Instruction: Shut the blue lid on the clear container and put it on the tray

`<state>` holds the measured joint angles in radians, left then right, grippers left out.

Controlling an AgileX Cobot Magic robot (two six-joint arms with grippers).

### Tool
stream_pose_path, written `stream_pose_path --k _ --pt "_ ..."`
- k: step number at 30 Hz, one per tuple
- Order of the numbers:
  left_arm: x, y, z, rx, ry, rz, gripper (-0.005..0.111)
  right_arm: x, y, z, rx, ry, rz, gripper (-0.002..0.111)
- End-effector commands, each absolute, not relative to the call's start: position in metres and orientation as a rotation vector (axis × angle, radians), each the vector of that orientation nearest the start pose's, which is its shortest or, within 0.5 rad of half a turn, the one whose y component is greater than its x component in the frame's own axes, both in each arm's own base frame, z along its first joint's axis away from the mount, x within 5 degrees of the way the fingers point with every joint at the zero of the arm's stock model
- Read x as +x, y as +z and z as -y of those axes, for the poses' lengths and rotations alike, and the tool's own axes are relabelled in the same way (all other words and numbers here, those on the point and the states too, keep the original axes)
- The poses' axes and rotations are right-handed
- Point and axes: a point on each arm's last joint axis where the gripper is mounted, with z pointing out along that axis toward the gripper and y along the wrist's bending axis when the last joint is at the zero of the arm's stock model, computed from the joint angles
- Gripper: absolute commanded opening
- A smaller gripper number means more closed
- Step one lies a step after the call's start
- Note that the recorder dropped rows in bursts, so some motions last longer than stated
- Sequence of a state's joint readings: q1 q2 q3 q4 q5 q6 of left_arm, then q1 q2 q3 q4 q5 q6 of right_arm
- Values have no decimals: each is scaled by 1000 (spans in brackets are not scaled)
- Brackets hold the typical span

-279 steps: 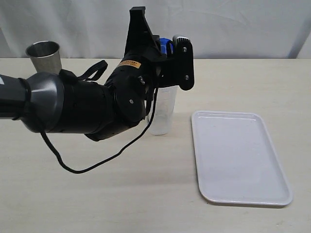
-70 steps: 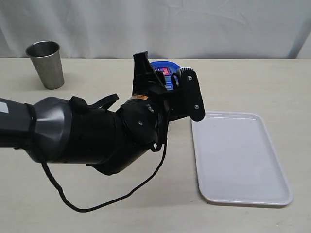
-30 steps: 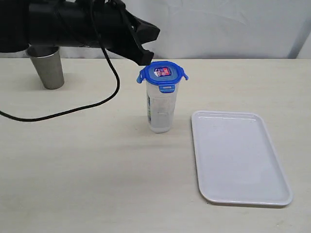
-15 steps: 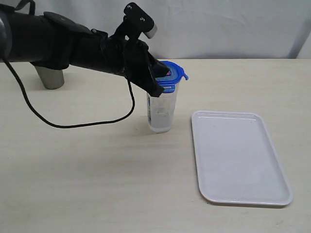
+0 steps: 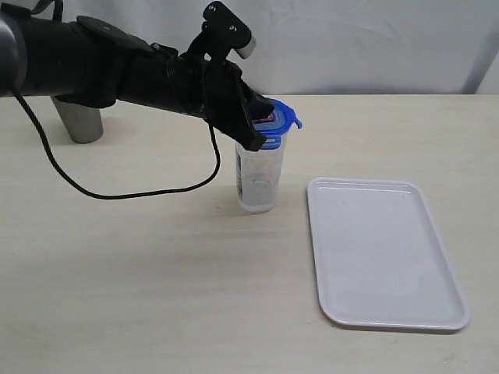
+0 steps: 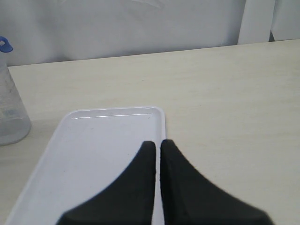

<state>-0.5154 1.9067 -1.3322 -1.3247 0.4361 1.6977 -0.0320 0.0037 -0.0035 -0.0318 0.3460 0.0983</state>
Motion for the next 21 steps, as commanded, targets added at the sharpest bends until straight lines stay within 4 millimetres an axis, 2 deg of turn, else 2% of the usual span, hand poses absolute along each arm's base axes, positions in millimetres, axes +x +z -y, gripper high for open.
stream_pose_path --k 1,4,6,9,14,16,21 --pt "356 239 246 1129 -508 -1808 0 53 182 3 106 21 -1824 5" --pt "357 226 248 1158 -529 -1831 0 53 182 3 106 21 -1824 5" --pt "357 225 249 1164 -539 -1832 0 53 182 3 106 21 -1824 5" --pt "354 236 247 1163 -528 -1801 0 53 182 3 106 21 -1824 5" --pt "350 273 239 1110 -440 -1718 0 53 182 3 106 21 -1824 5" --pt "350 273 239 1104 -441 -1721 0 53 182 3 106 21 -1824 5" --pt "346 248 236 1136 -433 -1784 0 53 182 3 106 21 -1824 5"
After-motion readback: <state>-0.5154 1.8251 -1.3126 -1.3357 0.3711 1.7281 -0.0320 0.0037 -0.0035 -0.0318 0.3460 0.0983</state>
